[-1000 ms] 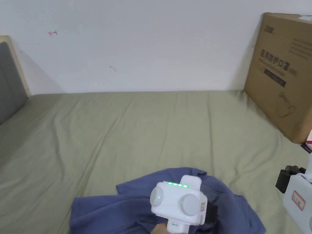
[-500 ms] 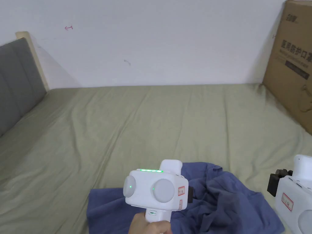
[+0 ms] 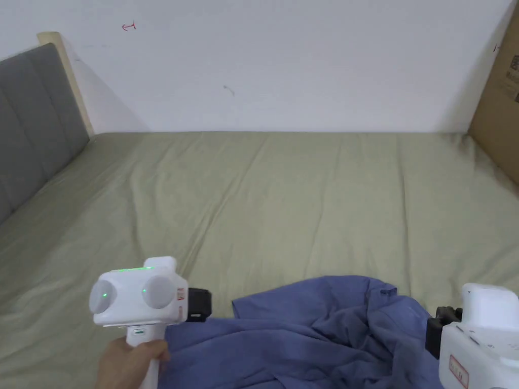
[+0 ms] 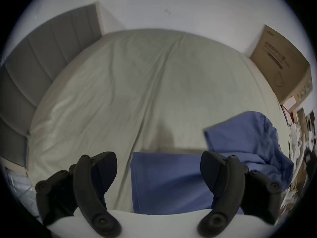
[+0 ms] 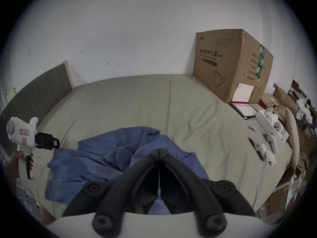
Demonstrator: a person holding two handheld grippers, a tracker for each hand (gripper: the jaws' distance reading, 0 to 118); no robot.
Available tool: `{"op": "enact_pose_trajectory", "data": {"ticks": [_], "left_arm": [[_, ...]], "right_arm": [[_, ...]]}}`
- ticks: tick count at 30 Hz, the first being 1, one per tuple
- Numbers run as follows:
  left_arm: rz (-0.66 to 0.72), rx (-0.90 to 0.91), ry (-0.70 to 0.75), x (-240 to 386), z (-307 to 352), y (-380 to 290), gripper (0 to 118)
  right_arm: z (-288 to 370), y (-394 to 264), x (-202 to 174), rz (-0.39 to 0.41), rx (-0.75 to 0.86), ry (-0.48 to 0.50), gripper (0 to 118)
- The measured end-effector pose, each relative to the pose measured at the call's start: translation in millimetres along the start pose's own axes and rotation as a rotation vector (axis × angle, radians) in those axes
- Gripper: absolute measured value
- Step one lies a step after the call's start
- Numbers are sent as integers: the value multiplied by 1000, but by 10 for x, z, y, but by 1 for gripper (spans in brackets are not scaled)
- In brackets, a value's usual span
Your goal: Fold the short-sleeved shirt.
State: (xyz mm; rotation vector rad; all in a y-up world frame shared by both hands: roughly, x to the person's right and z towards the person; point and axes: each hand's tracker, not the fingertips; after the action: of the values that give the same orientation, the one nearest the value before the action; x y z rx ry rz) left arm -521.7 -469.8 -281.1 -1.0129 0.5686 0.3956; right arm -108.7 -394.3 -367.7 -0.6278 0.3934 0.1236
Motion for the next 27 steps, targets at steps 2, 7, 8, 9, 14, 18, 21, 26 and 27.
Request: {"op": "enact_pose_trajectory", "data": {"ticks": [2, 7, 8, 9, 14, 18, 21, 26, 27], "left_arm": [[34, -39, -22, -63, -250, -13, 97], [-21, -40, 25, 65, -418, -174, 40], [-28, -21, 25, 113, -337, -175, 9], [-72, 1, 25, 133, -282, -169, 6], [-80, 27, 20, 148, -64, -166, 6], [-18, 56, -30, 66, 107, -160, 6], [-21, 73, -39, 55, 185, -136, 6], [-36, 77, -36, 84, 185, -116, 7], [-36, 76, -37, 81, 174, -110, 6]], "right_arm": [[-73, -9, -22, 4, -19, -2, 1], [-190, -19, -84, 42, -53, 14, 1], [-225, -5, -98, 46, -57, 23, 1], [-266, 23, -111, 45, -67, 49, 1], [-519, 390, -296, 72, -78, 217, 1], [-1006, 896, -590, 174, -137, 359, 16], [-1697, 1056, -869, 256, -304, 372, 107], [-2613, 895, -1093, 223, -473, 282, 108], [-2739, 819, -1124, 222, -505, 297, 105]]}}
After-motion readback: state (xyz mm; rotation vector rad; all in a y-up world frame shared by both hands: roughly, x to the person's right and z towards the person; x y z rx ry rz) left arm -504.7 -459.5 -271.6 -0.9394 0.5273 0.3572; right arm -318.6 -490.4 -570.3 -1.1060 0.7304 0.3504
